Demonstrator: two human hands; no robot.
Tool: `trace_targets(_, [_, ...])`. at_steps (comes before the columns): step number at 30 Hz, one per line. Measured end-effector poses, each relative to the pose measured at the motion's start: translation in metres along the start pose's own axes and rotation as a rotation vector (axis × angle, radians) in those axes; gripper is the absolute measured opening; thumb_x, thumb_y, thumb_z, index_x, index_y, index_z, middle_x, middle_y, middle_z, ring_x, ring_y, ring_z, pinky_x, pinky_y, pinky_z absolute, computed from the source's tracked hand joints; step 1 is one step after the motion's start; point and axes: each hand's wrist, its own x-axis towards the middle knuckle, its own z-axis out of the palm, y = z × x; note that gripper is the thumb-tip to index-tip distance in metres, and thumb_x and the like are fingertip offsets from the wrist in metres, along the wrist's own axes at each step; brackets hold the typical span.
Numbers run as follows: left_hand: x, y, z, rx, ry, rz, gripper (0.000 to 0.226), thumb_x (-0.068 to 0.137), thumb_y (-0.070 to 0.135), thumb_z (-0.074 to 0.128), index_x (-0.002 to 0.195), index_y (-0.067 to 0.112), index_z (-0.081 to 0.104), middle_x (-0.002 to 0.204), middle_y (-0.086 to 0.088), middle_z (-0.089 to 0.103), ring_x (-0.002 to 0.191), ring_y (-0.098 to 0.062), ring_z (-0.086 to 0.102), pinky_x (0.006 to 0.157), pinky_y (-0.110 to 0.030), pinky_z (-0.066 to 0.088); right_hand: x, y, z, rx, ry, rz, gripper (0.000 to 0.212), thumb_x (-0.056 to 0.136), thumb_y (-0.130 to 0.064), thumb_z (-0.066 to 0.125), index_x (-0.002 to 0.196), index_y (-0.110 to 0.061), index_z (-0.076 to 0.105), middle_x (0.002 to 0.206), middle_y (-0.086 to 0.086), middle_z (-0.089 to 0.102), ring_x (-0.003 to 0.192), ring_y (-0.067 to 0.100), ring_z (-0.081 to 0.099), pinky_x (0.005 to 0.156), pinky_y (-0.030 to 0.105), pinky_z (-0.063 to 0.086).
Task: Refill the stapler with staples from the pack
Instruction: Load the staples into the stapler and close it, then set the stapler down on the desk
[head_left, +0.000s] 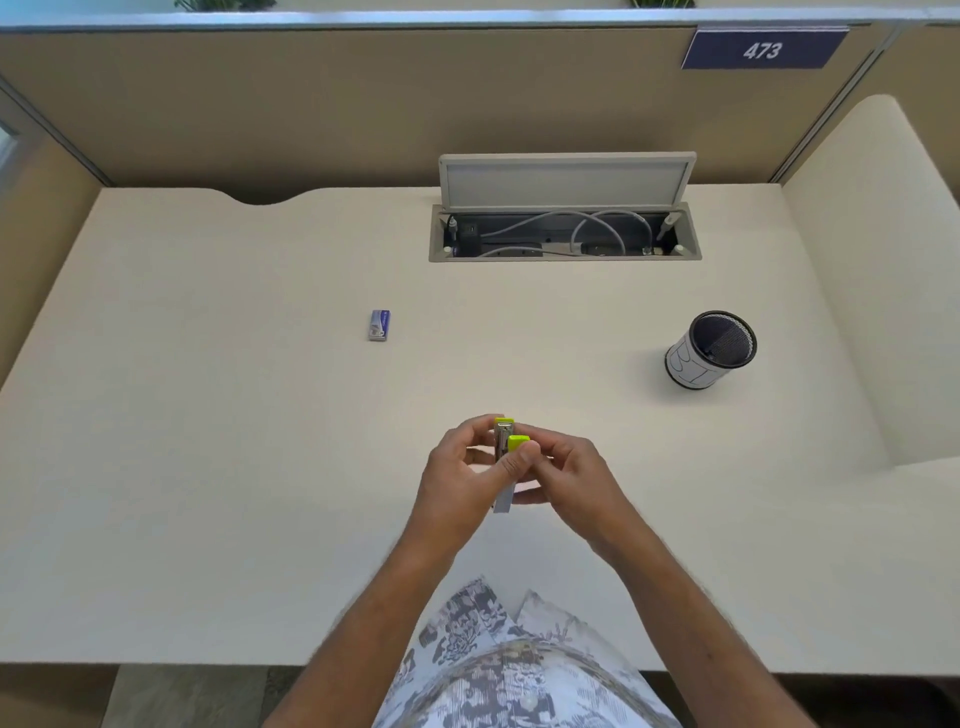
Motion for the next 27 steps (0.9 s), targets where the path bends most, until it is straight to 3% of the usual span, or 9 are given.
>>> trace_targets(2, [0.013, -0.006, 0.003, -0.030, 0.042, -0.005, 0.042, 0.079, 0.039, 0.090, 0.115, 0.026, 0.074, 0.109, 0.000, 0.075, 0.098, -0.010, 0.070, 0.080, -0.022, 0.056, 0.002, 0.003, 0.001, -0.046, -0.043, 0.019, 0.036, 0.109, -0.017, 0.046, 0.135, -0.034, 0.063, 0.122, 0.001, 0.075, 0.110, 0.017, 0.073, 0.089, 0.037, 0.062])
trace_targets(4, [0.032, -0.012, 0.007, 0.022, 0.138, 0.017, 0.034, 0.081, 0.031, 0.090, 0.110, 0.023, 0.073, 0.099, -0.006, 0.077, 0.089, -0.011, 0.071, 0.079, -0.023, 0.058, 0.004, 0.007, 0.006, -0.063, -0.012, 0.051, 0.044, 0.110, -0.014, 0.040, 0.151, -0.028, 0.043, 0.139, -0.003, 0.065, 0.122, 0.012, 0.067, 0.094, 0.032, 0.059])
trace_targets(7, [0.074, -0.019, 0.013, 0.240, 0.297, 0.044, 0.030, 0.083, 0.039, 0.086, 0.094, 0.016, 0.070, 0.086, -0.004, 0.074, 0.081, -0.020, 0.069, 0.075, -0.030, 0.056, 0.005, 0.018, 0.009, -0.082, 0.104, 0.125, 0.051, 0.110, -0.013, 0.038, 0.160, -0.016, 0.027, 0.143, -0.002, 0.058, 0.124, 0.018, 0.062, 0.098, 0.034, 0.056])
trace_targets(10, [0.119, -0.022, 0.019, 0.391, 0.365, 0.060, 0.037, 0.088, 0.040, 0.078, 0.082, 0.008, 0.062, 0.083, -0.007, 0.070, 0.078, -0.029, 0.065, 0.070, -0.038, 0.054, 0.005, 0.026, 0.006, -0.077, 0.130, 0.190, 0.051, 0.110, -0.015, 0.040, 0.159, -0.015, 0.027, 0.138, -0.003, 0.061, 0.120, 0.019, 0.063, 0.098, 0.035, 0.055])
trace_targets(15, [0.175, -0.023, 0.029, 0.515, 0.450, 0.026, 0.035, 0.094, 0.031, 0.070, 0.075, 0.011, 0.047, 0.083, -0.013, 0.066, 0.078, -0.039, 0.062, 0.061, -0.034, 0.039, 0.010, 0.039, -0.007, -0.018, 0.187, 0.257, 0.049, 0.109, -0.016, 0.043, 0.157, -0.018, 0.033, 0.131, -0.004, 0.066, 0.115, 0.019, 0.067, 0.094, 0.035, 0.057])
trace_targets(23, [0.215, -0.031, 0.035, 0.624, 0.432, -0.032, 0.046, 0.089, 0.052, 0.070, 0.095, 0.008, 0.061, 0.096, -0.009, 0.068, 0.087, -0.036, 0.065, 0.068, -0.036, 0.044, 0.040, 0.047, -0.021, 0.012, 0.222, 0.314, 0.049, 0.107, -0.018, 0.048, 0.154, -0.018, 0.037, 0.130, -0.003, 0.067, 0.112, 0.018, 0.068, 0.079, 0.026, 0.058])
trace_targets(27, [0.217, -0.040, 0.036, 0.744, 0.360, -0.018, 0.048, 0.091, 0.055, 0.068, 0.099, 0.008, 0.062, 0.097, -0.009, 0.069, 0.089, -0.036, 0.067, 0.072, -0.038, 0.051, 0.058, 0.049, -0.023, -0.050, 0.233, 0.307, 0.047, 0.106, -0.019, 0.050, 0.153, -0.019, 0.040, 0.128, -0.006, 0.068, 0.114, 0.018, 0.067, 0.091, 0.034, 0.057])
